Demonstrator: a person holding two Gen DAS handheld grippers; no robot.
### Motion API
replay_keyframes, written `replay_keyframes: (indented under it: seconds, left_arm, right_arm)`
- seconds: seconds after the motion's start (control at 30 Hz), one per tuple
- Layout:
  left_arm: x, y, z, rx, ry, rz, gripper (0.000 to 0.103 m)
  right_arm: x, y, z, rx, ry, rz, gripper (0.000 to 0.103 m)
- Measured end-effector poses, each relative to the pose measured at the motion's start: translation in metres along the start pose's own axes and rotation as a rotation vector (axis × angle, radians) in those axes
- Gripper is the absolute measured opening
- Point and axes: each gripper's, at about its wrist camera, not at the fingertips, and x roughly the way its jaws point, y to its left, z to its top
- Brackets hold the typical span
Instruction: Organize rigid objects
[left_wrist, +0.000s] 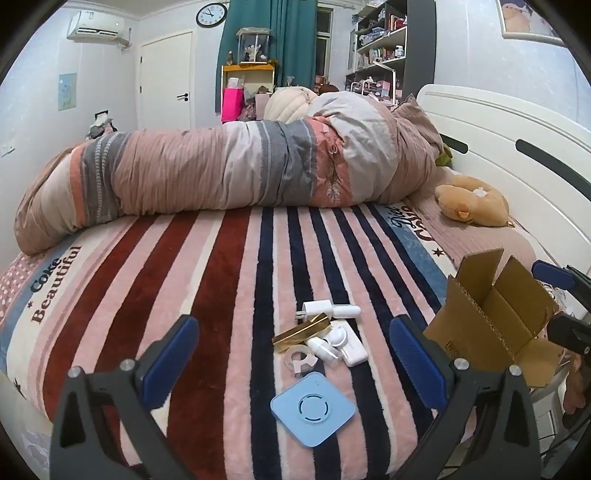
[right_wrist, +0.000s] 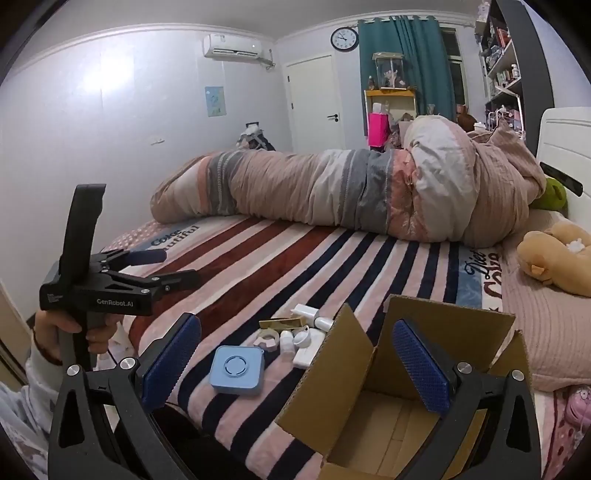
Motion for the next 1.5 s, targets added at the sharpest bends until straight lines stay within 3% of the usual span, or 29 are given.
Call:
replay_keyframes:
  seconds: [1.5]
  left_arm:
    - [-0.015, -0.001, -0.001, 0.001, -0.032, -0.015, 0.102]
  right_arm:
    - [0.004, 0.009, -0.001, -0.001, -0.019, 0.019, 0.103]
